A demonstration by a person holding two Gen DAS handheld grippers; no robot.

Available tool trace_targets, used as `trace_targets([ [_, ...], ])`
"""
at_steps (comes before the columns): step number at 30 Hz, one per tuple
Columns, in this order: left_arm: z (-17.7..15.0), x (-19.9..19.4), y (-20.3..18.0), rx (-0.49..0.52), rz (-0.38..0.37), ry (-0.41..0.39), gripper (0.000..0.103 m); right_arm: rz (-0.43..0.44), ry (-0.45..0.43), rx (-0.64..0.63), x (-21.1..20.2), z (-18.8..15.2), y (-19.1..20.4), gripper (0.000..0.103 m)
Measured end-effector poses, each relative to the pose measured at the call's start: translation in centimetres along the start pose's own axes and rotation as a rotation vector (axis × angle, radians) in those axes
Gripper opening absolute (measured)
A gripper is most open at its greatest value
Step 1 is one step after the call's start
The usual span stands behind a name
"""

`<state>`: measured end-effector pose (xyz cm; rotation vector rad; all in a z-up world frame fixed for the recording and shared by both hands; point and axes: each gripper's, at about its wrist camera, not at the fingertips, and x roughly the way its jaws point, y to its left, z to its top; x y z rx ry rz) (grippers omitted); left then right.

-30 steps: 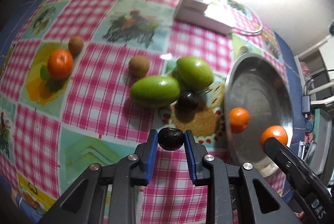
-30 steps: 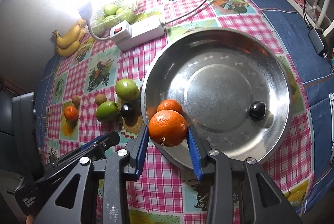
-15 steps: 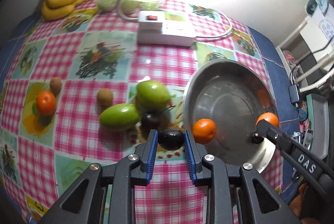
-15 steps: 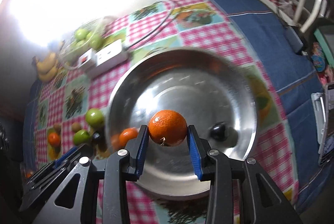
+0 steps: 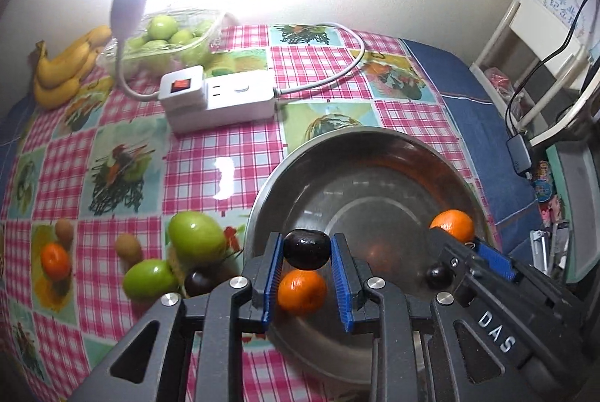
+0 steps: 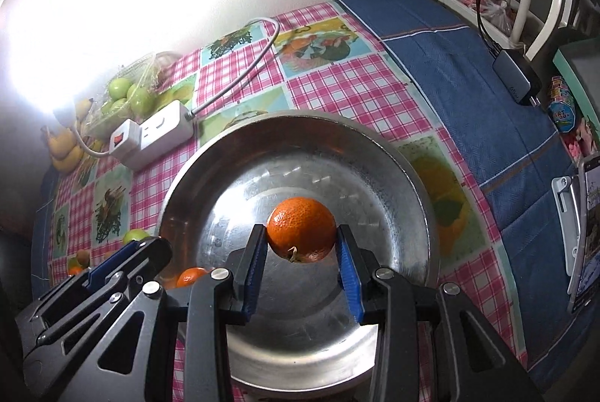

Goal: Organize fruits
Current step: 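Carry the tangerine in the right tool while the left tool carries the plum over the basin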

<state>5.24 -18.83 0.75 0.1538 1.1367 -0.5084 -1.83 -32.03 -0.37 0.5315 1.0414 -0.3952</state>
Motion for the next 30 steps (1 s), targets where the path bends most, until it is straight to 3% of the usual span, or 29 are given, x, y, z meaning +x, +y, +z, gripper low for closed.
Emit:
trace_targets([
  [10, 0.2, 3.1, -0.5, 0.013, 0.021, 0.031, 0.028, -0.036, 0.039, -0.005, 2.7, 0.6, -0.5, 0.039],
  [30, -0.1, 4.8, -0.3, -0.001, 0.024, 0.085, 0.028, -0.044, 0.102, 0.028, 4.1, 0.3, -1.6, 0.039],
])
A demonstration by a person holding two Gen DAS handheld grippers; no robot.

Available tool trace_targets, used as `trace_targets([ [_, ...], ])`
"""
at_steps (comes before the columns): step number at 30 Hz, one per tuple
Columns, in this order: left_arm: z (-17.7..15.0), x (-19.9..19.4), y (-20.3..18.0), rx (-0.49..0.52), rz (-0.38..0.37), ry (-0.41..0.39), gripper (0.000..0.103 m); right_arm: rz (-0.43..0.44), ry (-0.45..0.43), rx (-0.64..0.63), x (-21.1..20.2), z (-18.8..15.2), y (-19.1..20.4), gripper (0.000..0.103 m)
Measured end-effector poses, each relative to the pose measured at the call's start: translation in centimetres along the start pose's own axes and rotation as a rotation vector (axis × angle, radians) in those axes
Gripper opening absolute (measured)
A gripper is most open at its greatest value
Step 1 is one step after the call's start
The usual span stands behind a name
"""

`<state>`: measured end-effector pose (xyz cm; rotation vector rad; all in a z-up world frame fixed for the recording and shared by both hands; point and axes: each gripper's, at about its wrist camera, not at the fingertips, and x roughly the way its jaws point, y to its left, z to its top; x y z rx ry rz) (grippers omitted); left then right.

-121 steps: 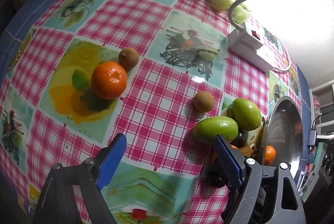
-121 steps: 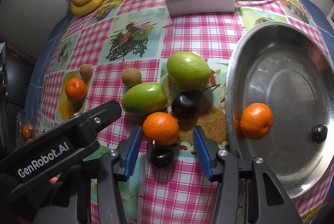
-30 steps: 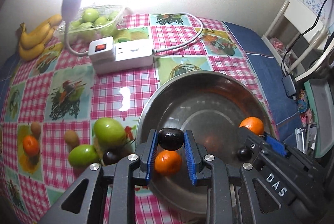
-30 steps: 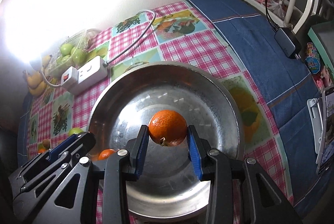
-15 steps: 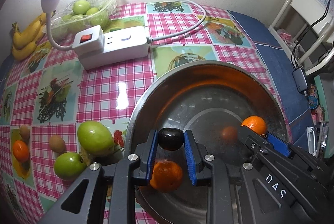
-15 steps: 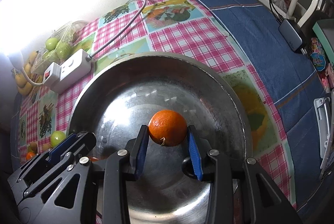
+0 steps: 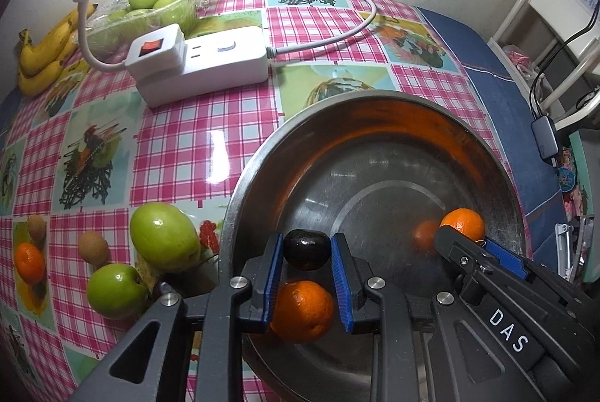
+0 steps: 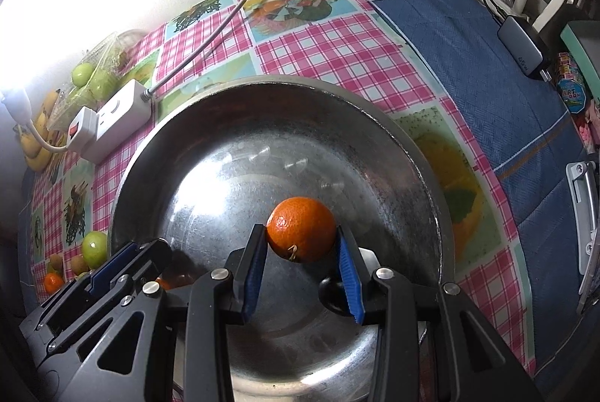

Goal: Organize fruits
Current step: 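Carry the tangerine in the right tool while the left tool carries the plum over the basin, then open the right tool to drop the tangerine while the left tool releases the plum into the basin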

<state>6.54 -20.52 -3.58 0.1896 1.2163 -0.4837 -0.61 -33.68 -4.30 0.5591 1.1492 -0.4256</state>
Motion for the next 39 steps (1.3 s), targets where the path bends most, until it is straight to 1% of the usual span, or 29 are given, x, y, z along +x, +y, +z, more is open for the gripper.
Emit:
trace_targets([
  [5, 0.0, 0.1, 0.0, -0.002, -0.001, 0.005, 0.028, 0.004, 0.007, -0.004, 0.0, 0.0, 0.2, 0.039],
  [11, -0.1, -0.3, -0.1, -0.009, -0.013, 0.004, 0.029, 0.008, -0.018, -0.022, -0.9, 0.3, 0.6, 0.039],
  [12, -0.1, -0.4, -0.1, -0.011, -0.018, 0.004, 0.029, 0.009, -0.021, -0.024, -1.0, 0.3, 0.7, 0.040],
  [13, 0.0, -0.7, -0.1, -0.012, -0.028, 0.003, 0.030, 0.009, -0.025, -0.026, -1.2, 0.4, 0.8, 0.044],
  [15, 0.0, -1.0, 0.0, -0.015, -0.033, -0.005, 0.031, 0.008, -0.033, -0.026, -1.5, 0.4, 0.8, 0.047],
  [18, 0.1, -1.5, 0.1, -0.021, -0.041, -0.016, 0.031, 0.013, -0.049, -0.027, -2.2, 0.6, 0.8, 0.048],
  [21, 0.2, -2.0, 0.3, -0.028, -0.048, -0.022, 0.035, 0.018, -0.063, -0.030, -2.8, 0.6, 0.9, 0.049],
  [23, 0.3, -2.3, 0.4, -0.034, -0.046, -0.023, 0.041, 0.016, -0.075, -0.033, -3.3, 0.7, 1.0, 0.051],
  [25, 0.4, -2.6, 0.7, -0.045, -0.047, -0.028, 0.045, 0.019, -0.086, -0.033, -3.8, 0.8, 1.0, 0.052],
  [26, 0.5, -2.8, 0.9, -0.052, -0.046, -0.031, 0.045, 0.020, -0.091, -0.033, -4.0, 0.9, 1.0, 0.052],
  [30, 0.6, -3.5, 1.8, -0.079, -0.032, -0.034, 0.045, 0.018, -0.107, -0.040, -4.8, 0.9, 1.1, 0.051],
  [34, 0.6, -4.1, 3.1, -0.115, -0.014, -0.032, 0.046, 0.013, -0.104, -0.050, -4.9, 0.8, 1.3, 0.051],
  [37, 0.6, -4.4, 4.0, -0.141, 0.018, -0.033, 0.046, 0.008, -0.096, -0.057, -4.7, 0.7, 1.4, 0.051],
  [39, 0.5, -4.6, 4.7, -0.165, 0.042, -0.032, 0.050, 0.008, -0.088, -0.058, -4.4, 0.6, 1.4, 0.051],
])
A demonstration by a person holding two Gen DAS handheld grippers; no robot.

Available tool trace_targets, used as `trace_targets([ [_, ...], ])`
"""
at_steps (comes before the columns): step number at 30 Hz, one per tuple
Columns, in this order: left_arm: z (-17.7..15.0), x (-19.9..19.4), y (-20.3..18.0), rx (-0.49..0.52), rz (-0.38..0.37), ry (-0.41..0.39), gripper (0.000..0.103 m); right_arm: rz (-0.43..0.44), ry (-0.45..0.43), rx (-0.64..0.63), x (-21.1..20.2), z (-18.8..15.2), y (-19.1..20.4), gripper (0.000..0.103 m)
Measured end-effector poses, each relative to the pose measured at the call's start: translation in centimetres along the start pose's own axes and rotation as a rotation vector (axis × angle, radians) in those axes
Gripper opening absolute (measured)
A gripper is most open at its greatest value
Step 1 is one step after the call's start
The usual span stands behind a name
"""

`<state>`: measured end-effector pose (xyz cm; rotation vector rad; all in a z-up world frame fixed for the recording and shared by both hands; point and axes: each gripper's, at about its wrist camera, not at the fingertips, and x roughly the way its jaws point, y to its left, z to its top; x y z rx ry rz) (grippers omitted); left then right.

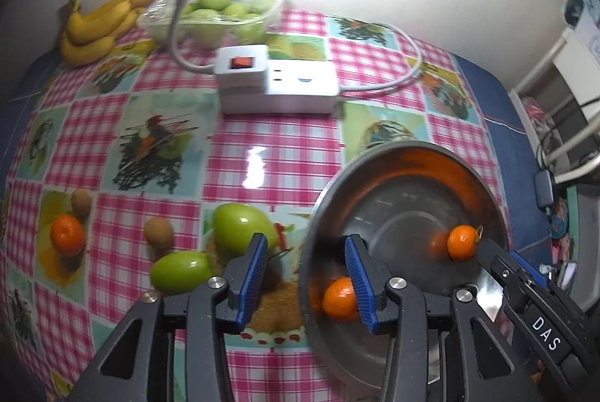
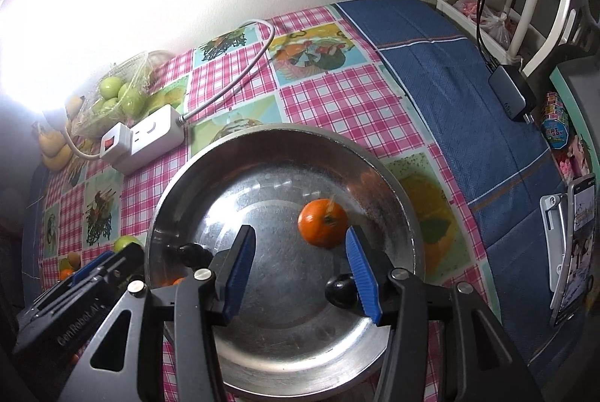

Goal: Organize fruits
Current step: 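Open the right tool to drop the tangerine while the left tool releases the plum into the basin, then withdraw both open tools from the basin toward the fruit on the cloth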

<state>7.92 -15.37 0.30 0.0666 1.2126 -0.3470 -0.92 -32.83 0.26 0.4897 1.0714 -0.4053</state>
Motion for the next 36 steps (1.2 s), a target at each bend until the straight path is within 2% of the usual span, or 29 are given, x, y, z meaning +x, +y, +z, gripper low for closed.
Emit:
trace_targets([
  [2, 0.0, 0.0, 0.7, -0.021, 0.017, 0.001, 0.057, -0.004, 0.017, 0.003, 0.5, -0.1, 0.0, 0.051],
  [5, -0.1, 0.3, 1.6, -0.055, 0.030, 0.014, 0.060, -0.012, 0.045, -0.006, 1.3, -0.4, 0.2, 0.052],
  [9, -0.4, 0.9, 2.6, -0.090, 0.054, 0.031, 0.067, -0.048, 0.063, -0.030, 1.9, -0.7, 0.6, 0.064],
  [12, -0.6, 1.3, 3.4, -0.120, 0.087, 0.045, 0.072, -0.057, 0.074, -0.046, 2.3, -0.8, 0.9, 0.064],
  [14, -0.6, 1.2, 3.6, -0.122, 0.100, 0.034, 0.080, -0.060, 0.079, -0.053, 2.5, -0.9, 1.1, 0.066],
  [20, -0.7, 1.3, 4.2, -0.140, 0.108, 0.034, 0.082, -0.070, 0.083, -0.066, 2.8, -1.1, 1.3, 0.067],
  [21, -0.7, 1.3, 4.2, -0.140, 0.109, 0.031, 0.083, -0.071, 0.083, -0.067, 2.9, -1.1, 1.3, 0.070],
  [22, -0.6, 1.2, 4.2, -0.140, 0.111, 0.027, 0.084, -0.073, 0.083, -0.067, 2.9, -1.1, 1.3, 0.081],
  [24, -0.6, 1.1, 4.4, -0.142, 0.113, 0.021, 0.086, -0.074, 0.079, -0.066, 2.9, -1.1, 1.3, 0.088],
  [27, -0.6, 1.1, 4.5, -0.144, 0.119, 0.011, 0.092, -0.072, 0.078, -0.069, 2.9, -1.1, 1.3, 0.088],
  [29, -0.5, 1.0, 4.6, -0.143, 0.125, 0.000, 0.103, -0.071, 0.075, -0.070, 2.9, -1.2, 1.3, 0.089],
  [30, -0.5, 1.0, 4.6, -0.142, 0.124, -0.007, 0.103, -0.068, 0.072, -0.067, 2.9, -1.2, 1.3, 0.092],
  [31, -0.5, 0.8, 4.6, -0.137, 0.120, -0.021, 0.103, -0.063, 0.067, -0.062, 2.8, -1.1, 1.2, 0.101],
  [32, -0.4, 0.7, 4.6, -0.133, 0.118, -0.027, 0.103, -0.057, 0.059, -0.056, 2.6, -1.1, 1.2, 0.103],
  [36, -0.3, 0.5, 4.4, -0.121, 0.115, -0.043, 0.103, -0.052, 0.046, -0.048, 2.2, -1.0, 1.1, 0.103],
])
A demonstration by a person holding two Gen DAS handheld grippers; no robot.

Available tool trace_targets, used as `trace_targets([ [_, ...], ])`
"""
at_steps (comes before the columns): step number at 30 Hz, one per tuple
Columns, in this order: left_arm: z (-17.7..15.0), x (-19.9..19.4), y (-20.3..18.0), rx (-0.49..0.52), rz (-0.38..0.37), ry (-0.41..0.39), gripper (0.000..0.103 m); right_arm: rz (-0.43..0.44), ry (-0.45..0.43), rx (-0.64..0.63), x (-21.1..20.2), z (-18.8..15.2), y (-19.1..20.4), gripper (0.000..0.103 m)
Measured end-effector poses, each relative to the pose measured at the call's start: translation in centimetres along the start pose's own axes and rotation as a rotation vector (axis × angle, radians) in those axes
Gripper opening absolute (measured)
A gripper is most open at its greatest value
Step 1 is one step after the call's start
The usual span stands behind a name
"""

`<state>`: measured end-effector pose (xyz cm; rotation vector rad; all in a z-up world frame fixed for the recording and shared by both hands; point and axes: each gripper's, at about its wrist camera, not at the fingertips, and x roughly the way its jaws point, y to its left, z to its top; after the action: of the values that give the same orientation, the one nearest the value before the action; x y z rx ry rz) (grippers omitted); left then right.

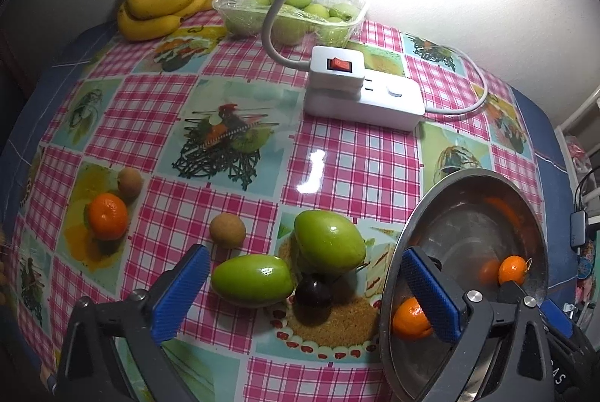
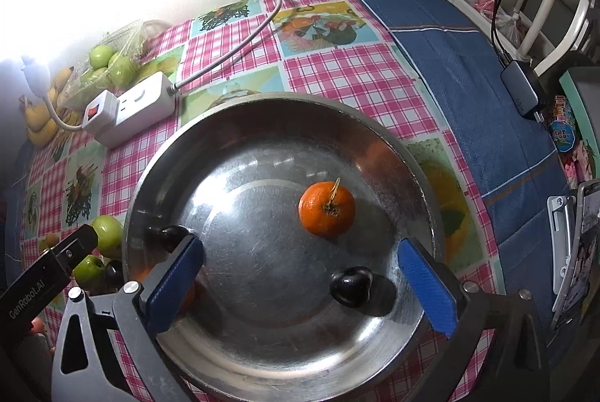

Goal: Organize fruits
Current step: 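Withdraw both open tools from the basin toward the fruit on the cloth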

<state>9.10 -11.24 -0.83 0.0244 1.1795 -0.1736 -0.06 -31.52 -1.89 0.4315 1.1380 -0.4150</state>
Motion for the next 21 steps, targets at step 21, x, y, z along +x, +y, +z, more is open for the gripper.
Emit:
trace_targets([
  [21, 0.3, -2.3, 4.8, -0.049, -0.013, -0.013, 0.103, 0.042, -0.002, -0.037, -2.4, -0.3, 3.3, 0.103],
])
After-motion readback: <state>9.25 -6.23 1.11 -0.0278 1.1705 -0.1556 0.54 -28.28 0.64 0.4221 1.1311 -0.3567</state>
